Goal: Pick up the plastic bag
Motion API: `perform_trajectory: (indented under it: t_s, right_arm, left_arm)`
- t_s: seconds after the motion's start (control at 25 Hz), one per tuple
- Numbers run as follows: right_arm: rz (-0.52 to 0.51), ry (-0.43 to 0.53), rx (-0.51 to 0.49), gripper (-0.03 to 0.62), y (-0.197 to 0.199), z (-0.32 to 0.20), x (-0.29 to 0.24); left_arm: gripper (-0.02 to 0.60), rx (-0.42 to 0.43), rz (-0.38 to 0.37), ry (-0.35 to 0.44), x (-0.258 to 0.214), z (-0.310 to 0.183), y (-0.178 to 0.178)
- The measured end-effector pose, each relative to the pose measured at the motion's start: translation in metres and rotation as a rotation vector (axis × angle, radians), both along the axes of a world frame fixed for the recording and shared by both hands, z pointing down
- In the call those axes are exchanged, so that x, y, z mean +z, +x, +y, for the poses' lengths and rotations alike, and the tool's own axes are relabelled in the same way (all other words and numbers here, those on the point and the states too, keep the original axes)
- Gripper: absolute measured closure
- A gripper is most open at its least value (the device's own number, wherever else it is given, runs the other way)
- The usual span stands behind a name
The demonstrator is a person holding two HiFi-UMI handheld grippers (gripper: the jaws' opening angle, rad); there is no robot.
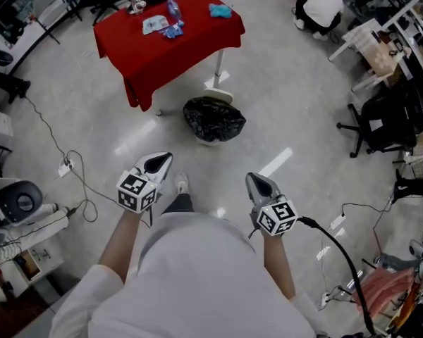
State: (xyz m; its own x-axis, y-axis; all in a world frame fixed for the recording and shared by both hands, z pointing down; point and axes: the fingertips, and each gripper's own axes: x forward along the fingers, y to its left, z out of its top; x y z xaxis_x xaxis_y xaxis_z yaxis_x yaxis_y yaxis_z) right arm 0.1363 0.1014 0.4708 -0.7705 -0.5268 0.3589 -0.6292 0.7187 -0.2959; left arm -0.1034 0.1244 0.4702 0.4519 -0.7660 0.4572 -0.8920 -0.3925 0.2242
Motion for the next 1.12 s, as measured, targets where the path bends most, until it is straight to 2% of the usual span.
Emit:
perform_trajectory:
  t_s: [0.16,0.32,0.56,0.8,1.12]
  right_arm:
    - [0.014,-0.004,-0.002,0.592,-0.034,-0.021,0.001]
    - [0.033,-0.013,0.039,0.592,-0.061,-0.046,0.008]
    - [0.087,-0.030,0.085,0.592,-0.081,-0.068,0.020]
    - [0.105,-0.061,0.098,0.592,-0.085,-0.083,0.025]
    - [0.100,-0.084,0.052,0.592,-0.084,-0.127,0.040]
  left_arm:
    - [0.578,0.035,-0.007,-0.018,0.006,-0.026,-0.032]
    - [0.578,0.074,-0.011,-0.036,0.016,-0.048,-0.063]
    - [0.578,0.123,-0.005,-0.061,0.030,-0.074,-0.092]
    - [0.578,0.127,0.019,-0.089,0.041,-0.095,-0.097]
    - [0.578,0.091,0.015,-0.122,0.055,-0.124,-0.090]
